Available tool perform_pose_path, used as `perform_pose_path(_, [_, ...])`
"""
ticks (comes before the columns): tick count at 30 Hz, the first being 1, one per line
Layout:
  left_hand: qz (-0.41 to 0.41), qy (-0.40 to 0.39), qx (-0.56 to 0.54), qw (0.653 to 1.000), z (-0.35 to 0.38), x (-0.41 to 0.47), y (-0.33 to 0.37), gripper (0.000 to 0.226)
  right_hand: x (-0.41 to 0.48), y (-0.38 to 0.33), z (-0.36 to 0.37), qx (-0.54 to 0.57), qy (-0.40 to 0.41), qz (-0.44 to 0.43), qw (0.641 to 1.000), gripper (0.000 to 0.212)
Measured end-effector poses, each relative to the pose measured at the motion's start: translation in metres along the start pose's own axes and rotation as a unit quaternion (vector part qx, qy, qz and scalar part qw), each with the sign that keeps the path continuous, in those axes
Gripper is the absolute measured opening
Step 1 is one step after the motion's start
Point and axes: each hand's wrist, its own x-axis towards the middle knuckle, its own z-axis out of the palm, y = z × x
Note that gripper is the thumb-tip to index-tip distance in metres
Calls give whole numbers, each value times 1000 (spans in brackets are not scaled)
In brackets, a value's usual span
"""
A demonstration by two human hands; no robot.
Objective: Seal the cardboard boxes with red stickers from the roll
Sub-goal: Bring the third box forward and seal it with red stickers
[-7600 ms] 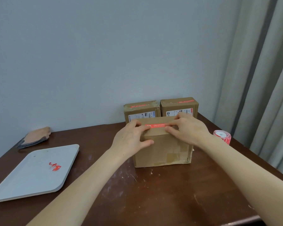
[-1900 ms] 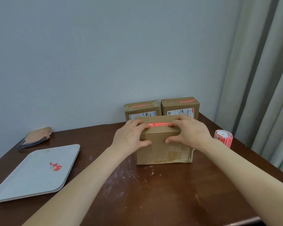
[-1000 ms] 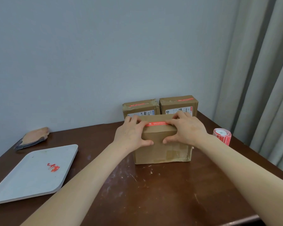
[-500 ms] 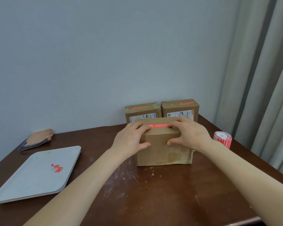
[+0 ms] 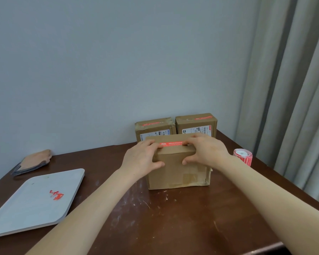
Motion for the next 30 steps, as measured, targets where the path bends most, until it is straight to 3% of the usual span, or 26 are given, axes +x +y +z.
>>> perform_pose_path(6, [-15, 9, 4, 1000, -1, 2, 4, 61, 1, 1, 3, 13, -1, 6, 1000, 74])
perform_pose_path(13, [-2, -9, 18, 1000, 1, 5, 1, 78, 6, 2, 5, -25, 1, -12, 1000, 93])
perform_pose_path(21, [-28, -26, 28, 999, 5, 13, 6, 81, 8, 1, 4, -61, -9, -17, 998, 81])
perform_pose_path(30, [-36, -16, 3, 999, 4, 10, 5, 83, 8, 0, 3, -52, -13, -12, 998, 81])
